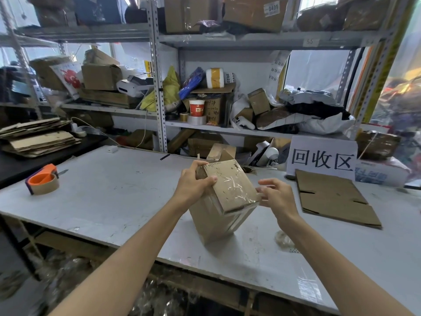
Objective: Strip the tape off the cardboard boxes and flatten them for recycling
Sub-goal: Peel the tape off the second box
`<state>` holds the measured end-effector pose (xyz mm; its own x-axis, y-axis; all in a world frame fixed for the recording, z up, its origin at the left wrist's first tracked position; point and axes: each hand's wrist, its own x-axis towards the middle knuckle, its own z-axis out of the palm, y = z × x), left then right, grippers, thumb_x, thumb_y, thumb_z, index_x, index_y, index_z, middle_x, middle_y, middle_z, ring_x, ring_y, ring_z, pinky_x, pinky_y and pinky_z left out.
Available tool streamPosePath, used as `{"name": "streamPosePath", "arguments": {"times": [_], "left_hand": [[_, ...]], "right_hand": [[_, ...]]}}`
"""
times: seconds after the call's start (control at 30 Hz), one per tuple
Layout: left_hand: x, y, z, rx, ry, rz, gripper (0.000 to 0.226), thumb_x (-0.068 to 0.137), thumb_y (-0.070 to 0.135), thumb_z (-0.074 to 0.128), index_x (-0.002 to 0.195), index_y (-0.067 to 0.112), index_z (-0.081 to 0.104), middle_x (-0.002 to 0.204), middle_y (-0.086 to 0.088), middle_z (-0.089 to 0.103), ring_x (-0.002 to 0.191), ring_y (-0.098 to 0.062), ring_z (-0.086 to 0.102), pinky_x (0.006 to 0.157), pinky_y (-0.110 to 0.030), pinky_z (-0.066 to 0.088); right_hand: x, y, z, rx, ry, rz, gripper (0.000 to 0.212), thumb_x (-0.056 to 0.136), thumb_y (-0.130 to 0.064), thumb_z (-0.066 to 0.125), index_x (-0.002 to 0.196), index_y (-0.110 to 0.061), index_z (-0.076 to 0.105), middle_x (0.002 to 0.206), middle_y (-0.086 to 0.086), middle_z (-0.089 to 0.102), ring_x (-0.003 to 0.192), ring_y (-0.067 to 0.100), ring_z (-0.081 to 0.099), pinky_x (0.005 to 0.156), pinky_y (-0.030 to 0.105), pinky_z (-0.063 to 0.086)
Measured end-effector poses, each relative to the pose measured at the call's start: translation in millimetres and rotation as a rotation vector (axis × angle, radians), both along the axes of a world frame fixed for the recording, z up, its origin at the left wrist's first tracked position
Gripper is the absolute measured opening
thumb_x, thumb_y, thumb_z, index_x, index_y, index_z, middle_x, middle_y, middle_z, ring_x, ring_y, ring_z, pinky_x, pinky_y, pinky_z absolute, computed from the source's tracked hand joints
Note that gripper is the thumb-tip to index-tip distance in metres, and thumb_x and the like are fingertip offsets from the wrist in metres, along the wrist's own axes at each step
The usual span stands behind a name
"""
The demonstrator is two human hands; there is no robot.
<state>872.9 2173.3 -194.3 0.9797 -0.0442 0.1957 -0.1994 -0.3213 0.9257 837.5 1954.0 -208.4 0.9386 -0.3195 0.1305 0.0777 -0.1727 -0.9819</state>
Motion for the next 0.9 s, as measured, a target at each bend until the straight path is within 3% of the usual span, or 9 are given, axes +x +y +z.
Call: {"name": "streamPosePath", "arguments": {"times": [0.13, 0.23, 0.33, 0.53, 0.7, 0.8, 0.9], "left_hand": [[3, 3, -1, 0.012, 0.005, 0.004, 0.042, 0.092, 0.031, 0.068, 0.130, 0.028, 0.050, 0.136, -0.011, 0.045, 0.121, -0.030, 0.052, 0.099, -0.053, 0.051], [3, 4, -2, 0.013, 0.006, -0.001, 0.044, 0.092, 0.032, 0.067, 0.132, 0.028, 0.049, 0.137, -0.011, 0.044, 0.123, -0.030, 0.051, 0.100, -0.053, 0.050], [3, 3, -2, 0.021, -0.001, -0.004, 0.044, 0.093, 0.032, 0.066, 0.133, 0.028, 0.048, 0.137, -0.012, 0.044, 0.124, -0.030, 0.050, 0.100, -0.052, 0.050], [4, 3, -3, 0.023, -0.004, -0.003, 0.044, 0.094, 0.032, 0.064, 0.134, 0.027, 0.047, 0.137, -0.012, 0.043, 0.125, -0.030, 0.050, 0.098, -0.052, 0.052], [5, 4, -5, 0.028, -0.007, 0.004, 0.043, 0.095, 0.032, 0.064, 0.134, 0.028, 0.047, 0.138, -0.012, 0.043, 0.125, -0.030, 0.049, 0.097, -0.052, 0.052], [7, 4, -5, 0.005, 0.005, 0.032, 0.041, 0.093, 0.033, 0.065, 0.131, 0.030, 0.049, 0.138, -0.011, 0.043, 0.125, -0.029, 0.050, 0.095, -0.052, 0.054], [8, 5, -6, -0.005, 0.013, 0.065, 0.038, 0.092, 0.034, 0.067, 0.126, 0.033, 0.050, 0.137, -0.008, 0.042, 0.122, -0.027, 0.050, 0.091, -0.050, 0.057]], "right_hand": [[-3, 0, 8, 0.086, -0.015, 0.094, 0.034, 0.075, 0.013, 0.043, 0.085, -0.002, 0.072, 0.082, 0.014, 0.072, 0.077, 0.025, 0.067, 0.061, 0.027, 0.056], [-5, -1, 6, 0.058, -0.054, 0.118, 0.027, 0.079, 0.007, 0.050, 0.083, -0.004, 0.074, 0.080, 0.011, 0.073, 0.077, 0.022, 0.068, 0.064, 0.027, 0.057], [-6, -5, -1, -0.131, -0.114, 0.113, 0.013, 0.078, -0.003, 0.070, 0.086, -0.012, 0.075, 0.080, 0.004, 0.074, 0.079, 0.019, 0.068, 0.074, 0.029, 0.056], [-4, -5, -8, -0.190, -0.133, 0.017, 0.014, 0.080, -0.007, 0.074, 0.069, -0.014, 0.068, 0.060, -0.002, 0.068, 0.058, 0.006, 0.063, 0.055, 0.016, 0.047], [1, -2, -12, -0.023, -0.037, -0.036, 0.017, 0.087, -0.007, 0.066, 0.070, -0.005, 0.066, 0.068, 0.008, 0.066, 0.066, 0.021, 0.062, 0.061, 0.026, 0.050], [6, 6, -9, 0.066, 0.028, -0.106, 0.018, 0.088, -0.011, 0.066, 0.073, -0.001, 0.064, 0.074, 0.014, 0.067, 0.074, 0.027, 0.066, 0.072, 0.035, 0.056], [7, 14, -5, 0.018, 0.028, -0.178, 0.016, 0.087, -0.014, 0.069, 0.076, -0.002, 0.065, 0.079, 0.014, 0.069, 0.075, 0.024, 0.068, 0.077, 0.038, 0.057]]}}
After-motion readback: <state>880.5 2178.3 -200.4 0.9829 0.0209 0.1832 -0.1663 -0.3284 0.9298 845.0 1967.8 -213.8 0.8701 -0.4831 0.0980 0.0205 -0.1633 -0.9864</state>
